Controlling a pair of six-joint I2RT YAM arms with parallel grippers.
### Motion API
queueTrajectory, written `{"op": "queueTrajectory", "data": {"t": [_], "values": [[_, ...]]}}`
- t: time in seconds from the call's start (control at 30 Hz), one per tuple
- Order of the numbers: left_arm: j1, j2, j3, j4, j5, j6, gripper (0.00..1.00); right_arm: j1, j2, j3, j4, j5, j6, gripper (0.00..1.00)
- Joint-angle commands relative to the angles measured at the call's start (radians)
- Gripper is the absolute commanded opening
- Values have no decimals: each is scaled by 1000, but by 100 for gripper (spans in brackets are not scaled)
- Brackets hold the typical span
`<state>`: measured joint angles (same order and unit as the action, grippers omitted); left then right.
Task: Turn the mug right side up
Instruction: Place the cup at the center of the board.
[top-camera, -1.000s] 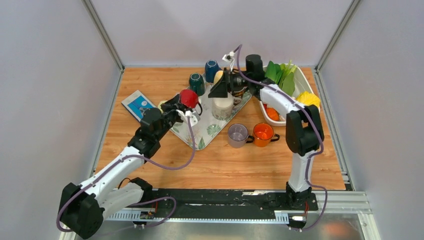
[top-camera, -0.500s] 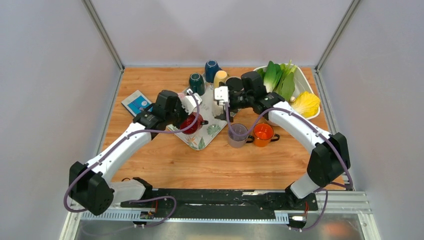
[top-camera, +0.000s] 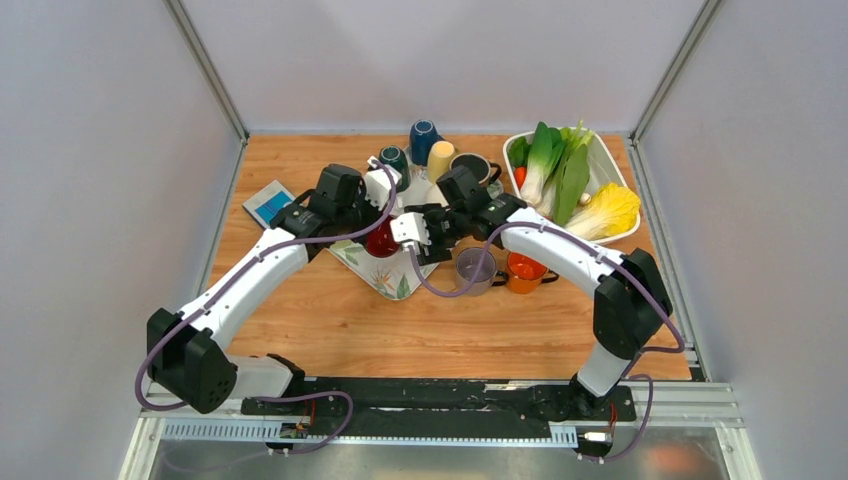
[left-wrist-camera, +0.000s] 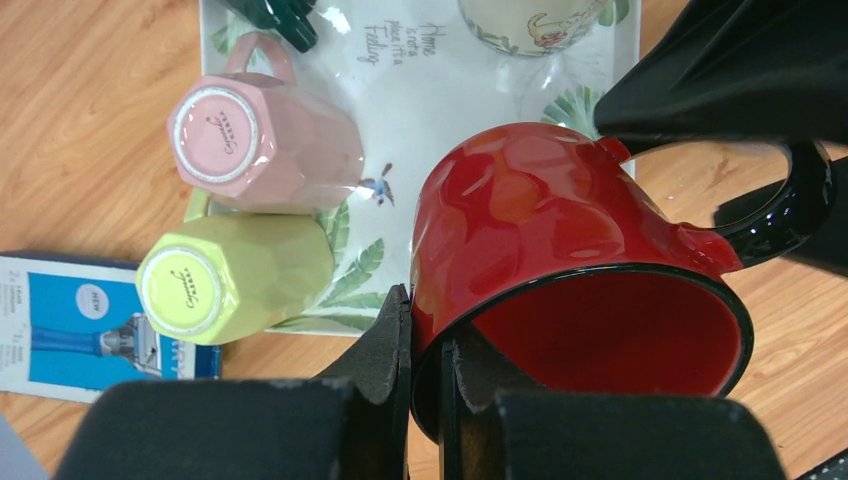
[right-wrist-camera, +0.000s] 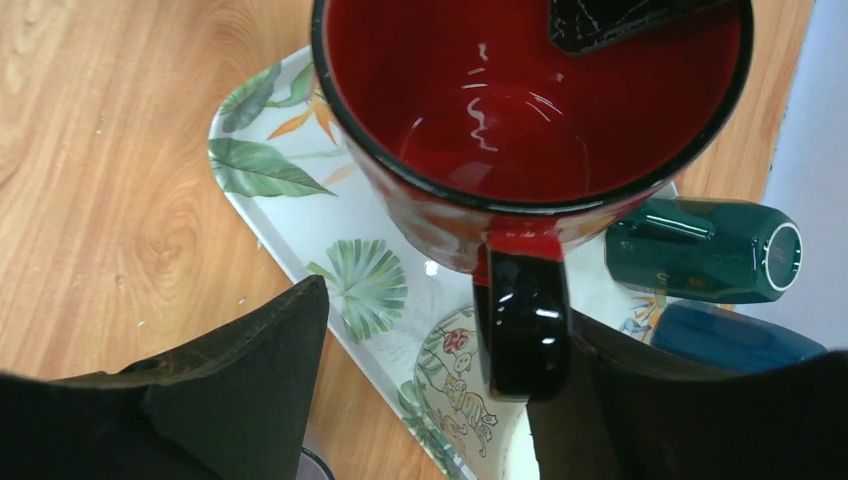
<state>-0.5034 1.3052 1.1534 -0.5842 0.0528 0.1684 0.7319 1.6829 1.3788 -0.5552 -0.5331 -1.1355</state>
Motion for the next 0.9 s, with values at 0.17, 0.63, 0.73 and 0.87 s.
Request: {"op": "queueTrajectory", "data": {"t": [0.17,0.63,0.73,0.87], "values": [[2,-8,56,22,-6,-41,0,54,63,106,49,114,16,59],[10,4,112,7,75,-43,40,84,96,108,61,194,-57,0],[24,-3,118,9,97,-43,64,65,83,96,70,183,-25,0],[76,-31,133,20,151,-54,72,24,42,71,75,151,27,0]]}}
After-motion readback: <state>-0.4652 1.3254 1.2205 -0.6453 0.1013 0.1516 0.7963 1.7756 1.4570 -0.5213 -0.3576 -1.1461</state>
